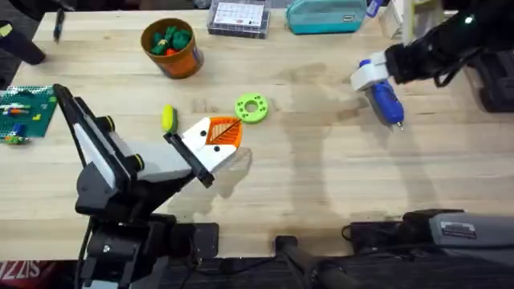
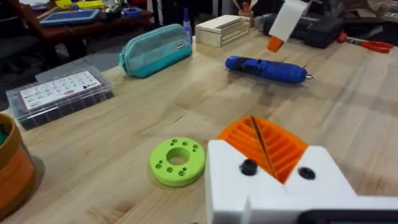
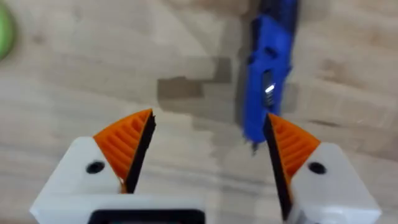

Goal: Pick up the gripper from the table and insert it into the empty holder that is missing its gripper. Then pick up a screw, insert it into the mounting hole, and use the screwdriver to tighten it. Finally, clean up the table by picking up the vegetable and placing it into the bucket.

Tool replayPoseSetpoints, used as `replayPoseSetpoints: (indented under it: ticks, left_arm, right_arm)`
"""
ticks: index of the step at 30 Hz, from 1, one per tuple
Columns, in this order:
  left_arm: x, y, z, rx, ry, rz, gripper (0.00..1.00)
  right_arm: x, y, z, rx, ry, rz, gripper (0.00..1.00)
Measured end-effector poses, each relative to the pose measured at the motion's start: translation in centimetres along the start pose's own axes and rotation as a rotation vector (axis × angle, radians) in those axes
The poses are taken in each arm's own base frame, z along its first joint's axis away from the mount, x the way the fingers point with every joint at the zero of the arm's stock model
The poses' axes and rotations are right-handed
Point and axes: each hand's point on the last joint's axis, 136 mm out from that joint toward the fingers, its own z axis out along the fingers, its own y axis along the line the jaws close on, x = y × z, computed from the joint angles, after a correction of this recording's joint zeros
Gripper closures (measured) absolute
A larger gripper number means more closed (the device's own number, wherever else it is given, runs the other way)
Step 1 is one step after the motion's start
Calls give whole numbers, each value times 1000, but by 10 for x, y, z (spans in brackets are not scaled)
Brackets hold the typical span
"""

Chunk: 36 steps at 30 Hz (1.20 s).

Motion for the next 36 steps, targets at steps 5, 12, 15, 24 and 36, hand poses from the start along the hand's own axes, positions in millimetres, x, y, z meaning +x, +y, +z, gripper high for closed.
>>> replayPoseSetpoints:
  ticks: [5, 12, 15, 24, 36]
  left_arm:
    - [0, 0, 0, 0, 0, 0, 985]
    - [0, 0, 0, 0, 0, 0, 985]
    - [0, 0, 0, 0, 0, 0, 985]
    - [0, 0, 0, 0, 0, 0, 985]
    - [0, 0, 0, 0, 0, 0, 985]
  right_arm:
    - [-18, -41, 13, 50, -58, -3, 64]
    - [-24, -60, 46, 46, 14, -89, 10]
    - [-41, -65, 60, 38, 23, -116, 20]
    - [-62, -70, 96, -3, 58, -158, 15]
    - [-52, -69, 115, -25, 113, -173, 9]
